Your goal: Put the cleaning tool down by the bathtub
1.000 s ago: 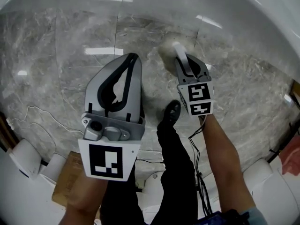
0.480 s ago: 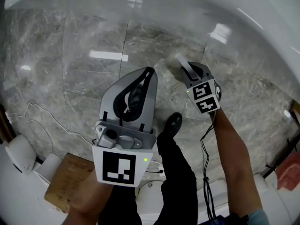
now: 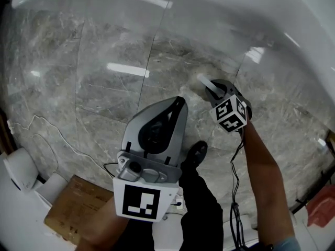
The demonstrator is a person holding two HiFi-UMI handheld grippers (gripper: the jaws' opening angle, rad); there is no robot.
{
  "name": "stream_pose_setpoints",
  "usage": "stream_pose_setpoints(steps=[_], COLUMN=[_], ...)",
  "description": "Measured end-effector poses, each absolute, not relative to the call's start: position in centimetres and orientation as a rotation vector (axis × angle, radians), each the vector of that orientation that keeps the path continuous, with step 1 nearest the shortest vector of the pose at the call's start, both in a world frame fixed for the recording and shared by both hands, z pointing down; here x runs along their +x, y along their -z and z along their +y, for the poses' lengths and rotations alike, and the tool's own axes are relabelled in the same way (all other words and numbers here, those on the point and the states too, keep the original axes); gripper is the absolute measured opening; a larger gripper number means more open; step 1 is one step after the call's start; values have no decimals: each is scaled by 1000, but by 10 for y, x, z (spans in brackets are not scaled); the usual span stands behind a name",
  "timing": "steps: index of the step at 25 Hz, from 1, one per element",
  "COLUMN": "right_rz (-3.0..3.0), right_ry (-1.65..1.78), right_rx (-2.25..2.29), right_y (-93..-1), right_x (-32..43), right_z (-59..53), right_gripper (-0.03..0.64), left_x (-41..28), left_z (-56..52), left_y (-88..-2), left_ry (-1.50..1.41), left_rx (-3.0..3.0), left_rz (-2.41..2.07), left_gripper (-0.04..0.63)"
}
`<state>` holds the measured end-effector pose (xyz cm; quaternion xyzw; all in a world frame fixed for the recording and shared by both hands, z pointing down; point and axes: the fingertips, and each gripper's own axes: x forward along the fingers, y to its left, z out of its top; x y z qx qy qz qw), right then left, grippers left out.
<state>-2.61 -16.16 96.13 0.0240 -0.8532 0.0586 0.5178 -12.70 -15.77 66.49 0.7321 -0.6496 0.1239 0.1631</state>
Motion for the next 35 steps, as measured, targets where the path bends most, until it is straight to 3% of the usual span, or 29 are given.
stream_pose_setpoints(steps=[6, 11, 19, 27, 35], right_rz=[-2008, -2004, -2039, -2110, -2281], right_ry=[-80, -55, -24, -15, -118], right_rx=[0, 21, 71, 178, 437], right_y=[-978, -976, -942, -850, -687], right_x=[-29, -38, -43, -44, -46], right_z=[-165, -173, -176, -166, -153], right_gripper=[112, 189, 184, 175, 129], left_x=[-138, -152, -149, -135, -120], left_z=[-152, -152, -152, -152, -152], left_y=[-670, -665, -644, -586, -493], left_ry=[-360, -355, -327, -281, -219], left_rx=[2074, 2072, 2102, 2173, 2237], left_rz=[-1867, -1896, -1895, -1880, -1885], left_gripper=[17, 17, 17, 17, 17])
